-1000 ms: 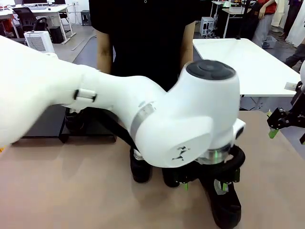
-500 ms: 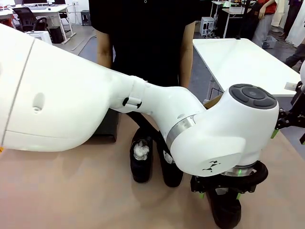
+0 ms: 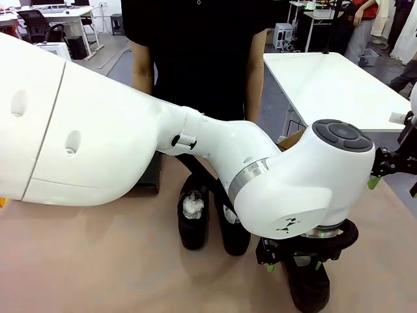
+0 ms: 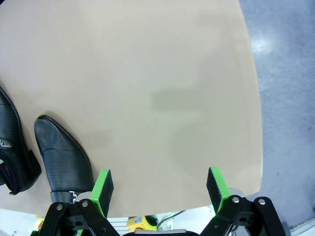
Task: Organize the shoes by placing them on the stand.
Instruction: Place the Shoe from the middle of the table onto the Shoes Stand.
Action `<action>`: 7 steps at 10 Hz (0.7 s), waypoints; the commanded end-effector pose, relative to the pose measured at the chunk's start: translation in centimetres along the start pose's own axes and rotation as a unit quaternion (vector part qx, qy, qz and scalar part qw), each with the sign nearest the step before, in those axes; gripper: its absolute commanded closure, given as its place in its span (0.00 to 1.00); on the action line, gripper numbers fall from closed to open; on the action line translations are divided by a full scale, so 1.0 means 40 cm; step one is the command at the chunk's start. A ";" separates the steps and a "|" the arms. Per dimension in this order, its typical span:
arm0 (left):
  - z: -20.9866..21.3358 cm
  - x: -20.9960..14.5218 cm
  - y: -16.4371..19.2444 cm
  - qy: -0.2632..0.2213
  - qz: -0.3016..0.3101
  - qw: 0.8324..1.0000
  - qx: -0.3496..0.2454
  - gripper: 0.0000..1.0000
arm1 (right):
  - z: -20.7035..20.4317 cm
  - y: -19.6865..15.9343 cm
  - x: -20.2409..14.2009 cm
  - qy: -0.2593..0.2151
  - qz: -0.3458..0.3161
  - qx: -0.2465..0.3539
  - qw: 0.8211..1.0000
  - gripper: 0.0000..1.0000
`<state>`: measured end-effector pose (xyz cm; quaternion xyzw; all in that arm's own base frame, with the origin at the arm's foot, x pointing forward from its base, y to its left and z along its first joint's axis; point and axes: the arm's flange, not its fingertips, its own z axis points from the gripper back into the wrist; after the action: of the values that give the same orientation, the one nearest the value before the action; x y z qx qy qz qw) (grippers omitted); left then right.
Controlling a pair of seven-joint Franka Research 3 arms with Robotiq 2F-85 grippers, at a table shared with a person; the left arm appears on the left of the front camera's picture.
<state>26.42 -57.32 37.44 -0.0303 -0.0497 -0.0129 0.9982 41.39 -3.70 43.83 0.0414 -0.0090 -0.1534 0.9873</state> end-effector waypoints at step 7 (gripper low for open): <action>-0.056 0.006 0.025 0.010 0.019 0.999 -0.025 0.78 | 0.000 -0.003 -0.007 -0.002 0.009 -0.002 1.000 0.00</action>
<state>27.18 -57.26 35.34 -0.0482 -0.0395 0.0014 0.9981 41.39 -3.70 43.83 0.0414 -0.0090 -0.1534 0.9873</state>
